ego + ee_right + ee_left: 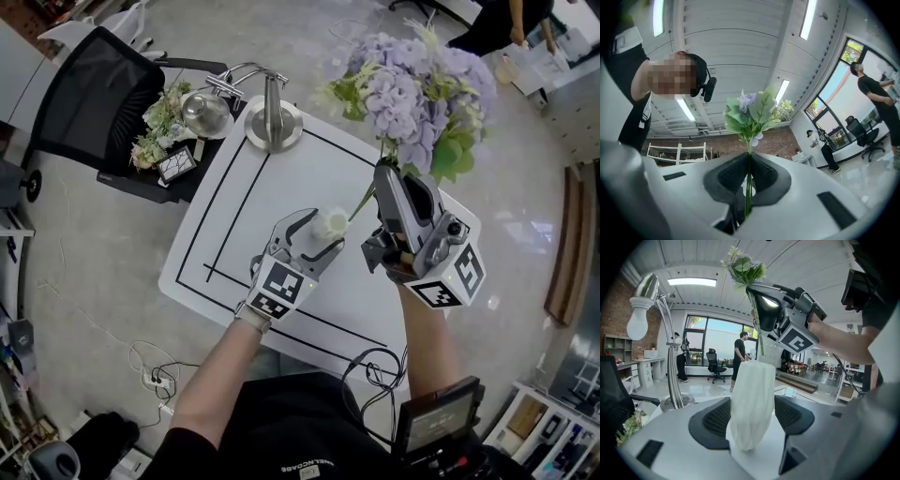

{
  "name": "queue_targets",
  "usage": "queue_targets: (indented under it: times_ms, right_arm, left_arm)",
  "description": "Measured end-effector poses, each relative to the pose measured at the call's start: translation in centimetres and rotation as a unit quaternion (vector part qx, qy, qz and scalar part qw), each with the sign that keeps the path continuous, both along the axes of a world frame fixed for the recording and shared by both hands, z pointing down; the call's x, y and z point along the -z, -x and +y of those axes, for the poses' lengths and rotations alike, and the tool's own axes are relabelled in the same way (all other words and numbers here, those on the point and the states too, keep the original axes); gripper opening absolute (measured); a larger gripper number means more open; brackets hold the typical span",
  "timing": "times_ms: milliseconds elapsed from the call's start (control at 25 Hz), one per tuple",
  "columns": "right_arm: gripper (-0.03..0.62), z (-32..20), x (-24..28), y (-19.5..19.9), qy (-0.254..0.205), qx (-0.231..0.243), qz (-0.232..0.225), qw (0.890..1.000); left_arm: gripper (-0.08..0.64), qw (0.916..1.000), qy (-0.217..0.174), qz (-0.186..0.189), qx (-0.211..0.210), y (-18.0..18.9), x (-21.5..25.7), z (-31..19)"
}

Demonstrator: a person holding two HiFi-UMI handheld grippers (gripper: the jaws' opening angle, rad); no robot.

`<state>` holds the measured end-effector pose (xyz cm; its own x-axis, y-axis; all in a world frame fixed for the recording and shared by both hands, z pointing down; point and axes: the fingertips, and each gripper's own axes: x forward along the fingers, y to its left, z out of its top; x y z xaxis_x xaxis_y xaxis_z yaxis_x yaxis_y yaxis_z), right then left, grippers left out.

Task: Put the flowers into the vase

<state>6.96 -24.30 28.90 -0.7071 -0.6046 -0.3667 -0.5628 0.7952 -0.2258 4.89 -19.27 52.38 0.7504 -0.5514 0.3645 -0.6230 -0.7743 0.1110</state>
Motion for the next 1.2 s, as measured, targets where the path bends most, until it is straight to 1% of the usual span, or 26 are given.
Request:
queue_targets:
  times_ms: [200,400,560,640,800,1000,1200]
  right_arm:
    - [0.023,0.4,-0.9,0.5,-0.001,0.010,-0.006,1.000]
    - [0.023,0.9,-3.1,1.1,0.009,0.014,0.019,1.000]
    - [0.023,1.8,-5.6,1.3,0.026,0.009,0.037,0.999]
    - [0.023,2.3,-6.7,1.3,0.033,0.005,0.047,0.998]
    - [0.023,3.6,-7.8,1.2,0.038,-0.004,0.082,0.996]
    - [0.023,4.7,-9.3,0.8,0.041,-0.020,0.126,0.991]
    - [0.025,5.7,-10.6,1.3,0.040,-0.023,0.189,0.981]
  left_arm:
    - [0.301,0.9999,-0.008,-0.013,-0.003,0.0,0.2,-0.1]
    - [0.301,0.9999,-0.005,-0.010,-0.001,0.1,0.0,-0.1]
    - [0.301,1.0000,-0.004,0.002,0.003,0.0,-0.3,-0.3]
    - [0.301,1.0000,-0.006,-0.002,0.003,0.1,-0.4,-0.5]
    - [0.301,1.0000,0.000,0.006,0.007,-0.3,-0.1,-0.1]
    - [0.301,0.9999,0.000,0.007,0.009,-0.3,0.1,0.1]
    - [0.301,0.9999,-0.001,0.007,0.010,-0.2,0.1,0.1]
